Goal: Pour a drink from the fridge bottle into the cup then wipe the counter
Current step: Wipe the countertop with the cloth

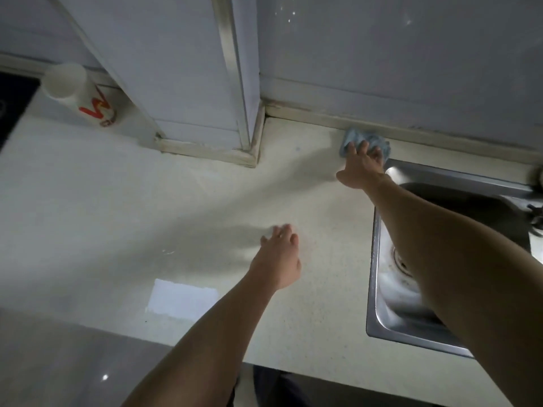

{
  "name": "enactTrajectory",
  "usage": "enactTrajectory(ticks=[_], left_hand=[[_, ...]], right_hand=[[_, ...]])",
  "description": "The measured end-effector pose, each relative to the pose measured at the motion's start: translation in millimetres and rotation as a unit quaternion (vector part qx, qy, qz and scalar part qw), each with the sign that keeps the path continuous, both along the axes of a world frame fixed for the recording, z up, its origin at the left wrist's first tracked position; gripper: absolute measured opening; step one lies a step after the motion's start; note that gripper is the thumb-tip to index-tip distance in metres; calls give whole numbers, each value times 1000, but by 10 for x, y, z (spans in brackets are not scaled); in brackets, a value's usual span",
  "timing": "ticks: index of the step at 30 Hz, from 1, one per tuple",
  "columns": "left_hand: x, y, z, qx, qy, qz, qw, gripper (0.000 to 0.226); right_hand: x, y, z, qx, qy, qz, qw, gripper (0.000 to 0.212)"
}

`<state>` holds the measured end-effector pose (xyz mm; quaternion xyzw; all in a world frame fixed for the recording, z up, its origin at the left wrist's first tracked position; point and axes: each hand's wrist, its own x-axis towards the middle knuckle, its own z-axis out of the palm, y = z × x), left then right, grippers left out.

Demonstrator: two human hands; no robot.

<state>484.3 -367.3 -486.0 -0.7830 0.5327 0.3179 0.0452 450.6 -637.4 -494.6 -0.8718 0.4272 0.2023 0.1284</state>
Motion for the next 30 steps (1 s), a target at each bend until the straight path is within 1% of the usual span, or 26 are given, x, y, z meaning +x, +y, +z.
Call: enactTrajectory(ticks=[3, 6, 9, 12, 17, 19, 22, 24, 27, 30], left_hand=[[50, 20, -7, -13, 8, -5, 1000, 56], [3, 62, -2, -13, -24, -19, 999, 60], [-70, 72, -12, -5, -54, -20, 998, 66], [-58, 49, -4, -8, -40, -10, 999, 69], [-30, 46, -11, -21, -23, 14, 999, 59], [-36, 46, -33, -28, -29, 13, 999, 56], [-36, 36, -19, -41, -31, 16, 999, 56], [-24, 39, 3, -39, -28, 14, 999, 55], [11, 52, 32, -36, -13, 21, 999, 55], [11, 60, 67, -29, 11, 27, 999, 58]], right_hand=[[209, -14, 10, 6, 12, -33, 999, 84], [448, 181, 22, 19, 9, -58, 998, 87], [789, 497, 38, 23, -6, -16, 1000, 87], [1150, 800, 52, 34, -18, 33, 999, 86], [1496, 1028, 67, 35, -20, 81, 996, 78], [1498, 1041, 30, 16, -19, 108, 994, 78], [1411, 1025, 20, -17, -22, 149, 988, 84], [1331, 990, 47, -36, -24, 161, 986, 84], [1151, 931, 51, -49, -16, 151, 987, 82], [783, 818, 1, -42, -15, 111, 993, 84]])
